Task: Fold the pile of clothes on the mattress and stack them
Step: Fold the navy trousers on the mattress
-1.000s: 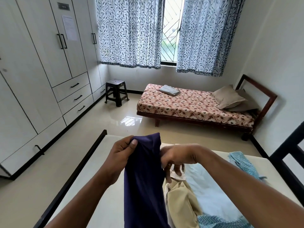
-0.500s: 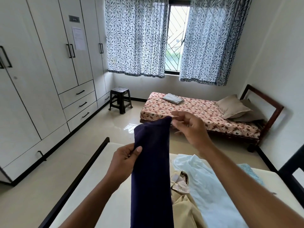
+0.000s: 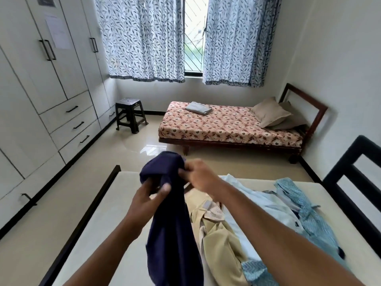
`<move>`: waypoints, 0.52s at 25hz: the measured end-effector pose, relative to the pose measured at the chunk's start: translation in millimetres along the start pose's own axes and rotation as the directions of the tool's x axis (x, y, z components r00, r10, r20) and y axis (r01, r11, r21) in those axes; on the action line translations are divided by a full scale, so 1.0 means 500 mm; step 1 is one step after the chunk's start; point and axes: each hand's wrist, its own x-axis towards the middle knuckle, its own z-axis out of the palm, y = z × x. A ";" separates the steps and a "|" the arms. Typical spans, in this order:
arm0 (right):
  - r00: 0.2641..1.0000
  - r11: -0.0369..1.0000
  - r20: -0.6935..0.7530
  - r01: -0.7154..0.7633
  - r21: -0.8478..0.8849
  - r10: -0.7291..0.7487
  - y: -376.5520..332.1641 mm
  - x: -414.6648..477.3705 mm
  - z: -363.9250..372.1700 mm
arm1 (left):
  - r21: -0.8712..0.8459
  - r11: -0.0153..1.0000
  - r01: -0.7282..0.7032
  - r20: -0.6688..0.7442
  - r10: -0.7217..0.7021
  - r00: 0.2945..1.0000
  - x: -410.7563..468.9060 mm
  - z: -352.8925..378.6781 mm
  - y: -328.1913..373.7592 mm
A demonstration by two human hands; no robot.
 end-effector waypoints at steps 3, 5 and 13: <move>0.997 0.957 -0.050 0.069 0.281 -0.057 -0.033 0.010 -0.016 | 0.204 0.966 0.159 0.055 -0.173 0.983 -0.023 0.026 -0.053; 0.990 0.931 -0.112 0.122 0.344 -0.088 -0.021 0.001 -0.012 | 0.235 0.959 0.158 -0.075 -0.144 0.987 -0.005 0.040 -0.037; 0.983 0.949 0.111 -0.107 -0.295 0.145 0.167 -0.101 0.034 | -0.264 0.964 -0.024 -0.208 -0.032 0.978 0.094 0.030 0.148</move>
